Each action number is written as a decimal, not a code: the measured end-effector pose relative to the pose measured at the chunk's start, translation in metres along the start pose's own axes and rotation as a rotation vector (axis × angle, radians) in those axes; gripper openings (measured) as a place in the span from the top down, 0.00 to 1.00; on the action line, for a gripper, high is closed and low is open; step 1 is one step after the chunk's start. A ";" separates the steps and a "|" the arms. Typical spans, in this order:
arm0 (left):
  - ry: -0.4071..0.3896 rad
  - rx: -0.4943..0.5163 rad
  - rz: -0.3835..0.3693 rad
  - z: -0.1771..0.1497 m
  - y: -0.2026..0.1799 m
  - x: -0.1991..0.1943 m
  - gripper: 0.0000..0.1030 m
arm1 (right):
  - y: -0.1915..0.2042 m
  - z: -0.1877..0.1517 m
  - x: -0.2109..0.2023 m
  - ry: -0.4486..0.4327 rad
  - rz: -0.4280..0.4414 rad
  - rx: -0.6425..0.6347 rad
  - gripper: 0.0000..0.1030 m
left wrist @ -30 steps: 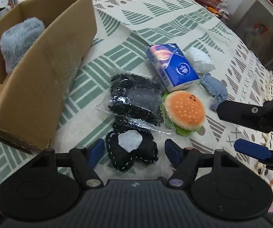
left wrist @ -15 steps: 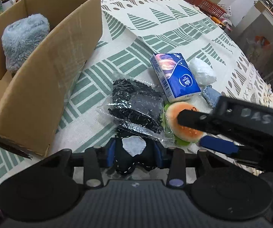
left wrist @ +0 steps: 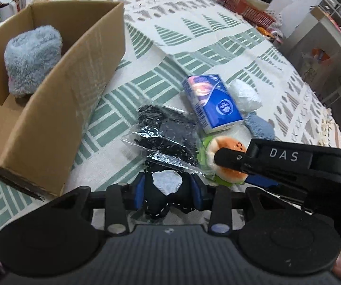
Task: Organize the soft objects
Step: 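Grasp the black heart plush with the left tool while the right tool grasps the orange burger plush, then carry the black heart plush with the left tool while the right tool carries the burger to the box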
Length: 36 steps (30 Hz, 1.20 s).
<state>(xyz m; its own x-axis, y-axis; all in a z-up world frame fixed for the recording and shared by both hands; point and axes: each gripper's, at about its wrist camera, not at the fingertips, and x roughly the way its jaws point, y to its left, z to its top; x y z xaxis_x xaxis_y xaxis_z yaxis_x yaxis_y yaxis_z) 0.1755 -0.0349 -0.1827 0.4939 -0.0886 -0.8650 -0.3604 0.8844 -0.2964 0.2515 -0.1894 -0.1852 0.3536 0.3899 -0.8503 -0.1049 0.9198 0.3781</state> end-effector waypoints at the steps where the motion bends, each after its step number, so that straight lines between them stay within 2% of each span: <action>1: -0.004 0.005 -0.007 -0.001 -0.001 -0.002 0.63 | 0.000 -0.001 -0.004 -0.011 -0.007 0.003 0.66; 10: -0.076 0.039 -0.043 -0.007 -0.003 -0.033 0.64 | 0.007 -0.012 -0.049 -0.124 -0.018 0.019 0.66; 19: -0.150 0.098 -0.125 -0.009 -0.001 -0.075 0.65 | 0.016 -0.024 -0.099 -0.233 -0.046 0.042 0.66; 29: -0.218 0.120 -0.204 -0.001 0.007 -0.107 0.65 | 0.034 -0.040 -0.134 -0.304 -0.069 0.035 0.66; 36: -0.217 0.111 -0.243 0.011 0.020 -0.113 0.65 | 0.057 -0.042 -0.141 -0.331 -0.073 0.006 0.66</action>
<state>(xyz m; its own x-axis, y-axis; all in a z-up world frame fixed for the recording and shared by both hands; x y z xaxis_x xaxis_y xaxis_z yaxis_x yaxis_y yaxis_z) 0.1208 -0.0024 -0.0862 0.7160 -0.2138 -0.6646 -0.1290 0.8951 -0.4269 0.1565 -0.1897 -0.0594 0.6430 0.2866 -0.7102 -0.0628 0.9440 0.3240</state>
